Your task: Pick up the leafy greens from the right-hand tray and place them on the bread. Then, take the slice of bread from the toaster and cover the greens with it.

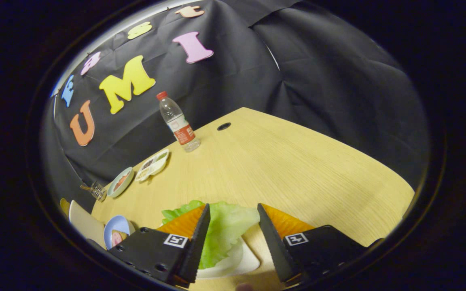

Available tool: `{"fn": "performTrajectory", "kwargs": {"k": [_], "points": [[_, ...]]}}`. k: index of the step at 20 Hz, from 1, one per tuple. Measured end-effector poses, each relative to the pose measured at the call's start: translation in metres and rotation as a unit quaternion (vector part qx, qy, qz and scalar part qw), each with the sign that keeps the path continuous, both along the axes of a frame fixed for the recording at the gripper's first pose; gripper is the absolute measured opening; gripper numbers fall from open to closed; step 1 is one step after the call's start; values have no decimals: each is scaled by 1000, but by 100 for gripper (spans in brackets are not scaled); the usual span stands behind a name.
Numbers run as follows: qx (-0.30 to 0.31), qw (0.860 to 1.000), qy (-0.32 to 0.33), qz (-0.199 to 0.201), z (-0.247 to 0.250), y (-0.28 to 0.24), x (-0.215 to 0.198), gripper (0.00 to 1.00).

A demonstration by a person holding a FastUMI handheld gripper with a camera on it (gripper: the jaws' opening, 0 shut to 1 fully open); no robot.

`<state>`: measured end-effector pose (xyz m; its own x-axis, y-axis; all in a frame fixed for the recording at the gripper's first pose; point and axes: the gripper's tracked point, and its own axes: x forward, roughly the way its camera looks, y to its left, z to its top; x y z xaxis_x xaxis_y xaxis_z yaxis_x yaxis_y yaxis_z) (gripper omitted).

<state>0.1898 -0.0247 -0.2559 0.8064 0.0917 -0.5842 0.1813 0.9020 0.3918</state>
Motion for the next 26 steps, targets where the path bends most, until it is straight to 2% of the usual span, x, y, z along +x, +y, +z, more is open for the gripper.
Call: {"fn": "performTrajectory", "kwargs": {"k": [4,5,6,8,16,26], "points": [[-10,1000,-3,-15,-2,-10,7,39],[-15,1000,-6,-19,-1,-15,7,31],[-11,1000,-10,-16,1,-14,8,8],[-6,1000,-21,-10,8,-12,6,1],[13,995,-98,16,80,13,-10,0],[-6,982,-176,62,168,83,-35,0]]}}
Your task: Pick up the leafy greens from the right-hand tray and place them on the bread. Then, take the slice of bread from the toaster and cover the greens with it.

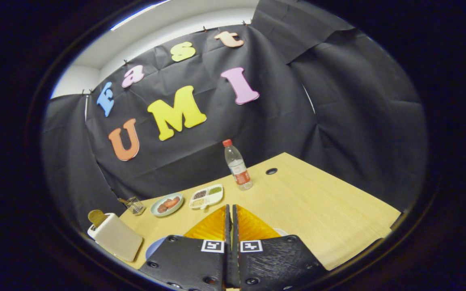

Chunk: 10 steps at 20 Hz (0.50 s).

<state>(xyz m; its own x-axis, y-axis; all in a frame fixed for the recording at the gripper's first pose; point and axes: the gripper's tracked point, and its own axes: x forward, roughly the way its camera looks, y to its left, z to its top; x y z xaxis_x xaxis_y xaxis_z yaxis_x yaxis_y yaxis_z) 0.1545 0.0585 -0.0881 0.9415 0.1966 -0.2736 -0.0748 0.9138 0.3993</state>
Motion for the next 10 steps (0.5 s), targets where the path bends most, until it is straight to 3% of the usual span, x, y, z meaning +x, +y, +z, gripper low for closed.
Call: {"fn": "performTrajectory", "kwargs": {"k": [10], "points": [[4,996,-43,80,41,141,-23,0]]}}
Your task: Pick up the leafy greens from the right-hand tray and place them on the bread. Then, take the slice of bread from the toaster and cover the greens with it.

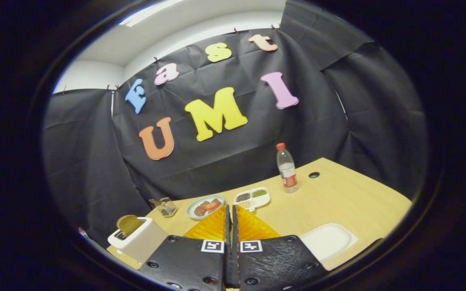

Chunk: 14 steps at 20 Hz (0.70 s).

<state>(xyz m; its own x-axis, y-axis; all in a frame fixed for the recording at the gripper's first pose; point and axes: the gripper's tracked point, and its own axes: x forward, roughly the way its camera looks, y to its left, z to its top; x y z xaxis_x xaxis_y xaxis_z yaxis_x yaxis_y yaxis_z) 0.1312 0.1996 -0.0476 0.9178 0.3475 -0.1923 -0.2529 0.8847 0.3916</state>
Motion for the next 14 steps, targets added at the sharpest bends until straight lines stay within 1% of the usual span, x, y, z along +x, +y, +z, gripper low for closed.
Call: {"fn": "performTrajectory", "kwargs": {"k": [6,9,11,14], "points": [[17,999,20,48,-25,89,-12,0],[33,997,34,65,-39,120,-20,0],[50,995,45,72,-48,130,-26,0],[59,995,57,57,-65,117,-24,0]]}}
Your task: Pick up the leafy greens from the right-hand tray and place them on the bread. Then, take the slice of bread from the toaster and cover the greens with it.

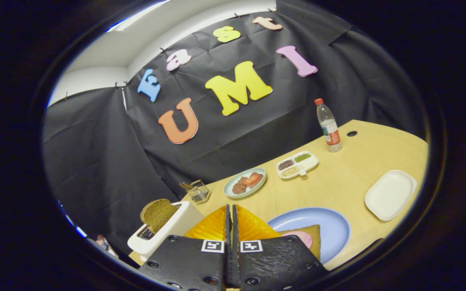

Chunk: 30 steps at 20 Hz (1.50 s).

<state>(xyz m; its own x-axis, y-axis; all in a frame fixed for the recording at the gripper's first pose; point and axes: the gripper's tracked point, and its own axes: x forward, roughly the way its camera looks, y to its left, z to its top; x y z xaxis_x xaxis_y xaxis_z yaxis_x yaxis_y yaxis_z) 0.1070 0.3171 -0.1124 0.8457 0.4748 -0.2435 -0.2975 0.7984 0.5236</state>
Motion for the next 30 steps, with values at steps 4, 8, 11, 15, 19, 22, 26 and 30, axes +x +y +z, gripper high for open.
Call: {"fn": "performTrajectory", "kwargs": {"k": [4,8,11,15,19,22,26,30], "points": [[2,999,23,-31,-19,-33,9,0],[-22,998,40,-38,-45,-55,12,0],[-40,997,52,-42,-67,-69,14,0],[-47,996,67,-48,-82,-81,16,13],[-64,995,53,-61,-80,-97,18,38],[-73,995,34,-65,-67,-100,16,55],[-104,990,-33,-86,-24,-103,8,83],[-130,980,-106,-109,39,-90,-12,94]]}}
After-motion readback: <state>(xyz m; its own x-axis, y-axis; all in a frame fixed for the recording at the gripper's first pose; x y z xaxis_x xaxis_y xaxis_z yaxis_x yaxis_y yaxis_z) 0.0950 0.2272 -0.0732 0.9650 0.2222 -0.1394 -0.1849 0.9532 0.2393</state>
